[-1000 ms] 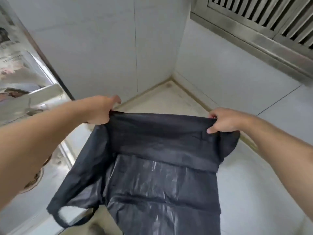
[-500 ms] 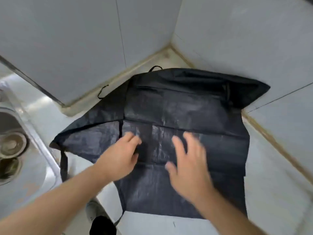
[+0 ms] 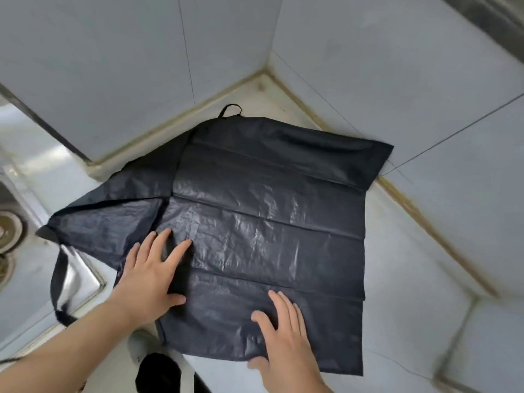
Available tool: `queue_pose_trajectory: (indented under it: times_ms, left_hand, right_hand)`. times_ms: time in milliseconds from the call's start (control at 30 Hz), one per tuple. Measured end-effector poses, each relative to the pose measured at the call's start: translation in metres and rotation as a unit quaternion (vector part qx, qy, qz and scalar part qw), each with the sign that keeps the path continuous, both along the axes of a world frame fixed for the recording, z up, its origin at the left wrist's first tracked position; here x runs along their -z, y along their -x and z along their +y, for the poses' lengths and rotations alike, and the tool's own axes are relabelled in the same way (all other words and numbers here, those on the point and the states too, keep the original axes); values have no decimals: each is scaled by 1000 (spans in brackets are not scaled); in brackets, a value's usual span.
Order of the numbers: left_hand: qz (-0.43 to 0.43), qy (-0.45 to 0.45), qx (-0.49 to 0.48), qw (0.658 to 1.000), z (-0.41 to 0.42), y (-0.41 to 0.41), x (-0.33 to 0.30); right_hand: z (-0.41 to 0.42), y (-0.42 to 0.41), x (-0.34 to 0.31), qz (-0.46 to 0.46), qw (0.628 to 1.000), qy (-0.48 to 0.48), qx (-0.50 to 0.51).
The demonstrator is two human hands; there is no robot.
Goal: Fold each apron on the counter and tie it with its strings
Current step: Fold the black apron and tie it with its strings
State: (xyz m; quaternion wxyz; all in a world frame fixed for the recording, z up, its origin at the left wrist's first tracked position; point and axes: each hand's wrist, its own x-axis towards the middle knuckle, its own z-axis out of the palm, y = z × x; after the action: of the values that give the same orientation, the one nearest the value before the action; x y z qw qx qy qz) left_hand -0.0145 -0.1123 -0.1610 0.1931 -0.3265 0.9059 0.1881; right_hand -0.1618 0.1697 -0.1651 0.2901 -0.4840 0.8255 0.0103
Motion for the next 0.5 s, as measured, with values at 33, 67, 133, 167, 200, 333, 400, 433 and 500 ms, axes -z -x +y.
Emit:
queue_pose_trajectory:
  times_ms: [33, 67, 133, 167, 200, 333, 400, 433, 500]
  left_hand:
    - [20, 1, 10, 1000, 5, -5, -2]
    - [54, -3, 33, 998, 12, -12, -4]
    - [121, -77, 86, 986, 30, -25, -4]
    - [141, -119, 94, 978, 41, -31, -10]
    - [121, -155, 98, 975, 52, -36, -16]
    - [113, -38, 123, 985, 81, -60, -14]
    - [118, 7, 68, 991, 81, -69, -11]
    - [107, 27, 53, 992, 77, -73, -14]
    - [78, 46, 45, 995, 66, -82, -20]
  right_hand:
    - [4, -2, 3, 4, 1000, 13, 4]
    - [7, -4, 3, 15, 1000, 23, 13]
    - [8, -6, 2, 26, 998, 49, 29]
    - [8, -11, 1, 29, 996, 83, 27]
    - [6, -14, -4, 32, 993, 110, 22]
    - [-4, -24, -30, 47, 989, 129, 47]
    - [-5, -25, -51, 33, 997, 64, 14]
    - [-3, -25, -61, 14, 1000, 16, -4]
    - [9, -22, -73, -7, 996, -87, -15]
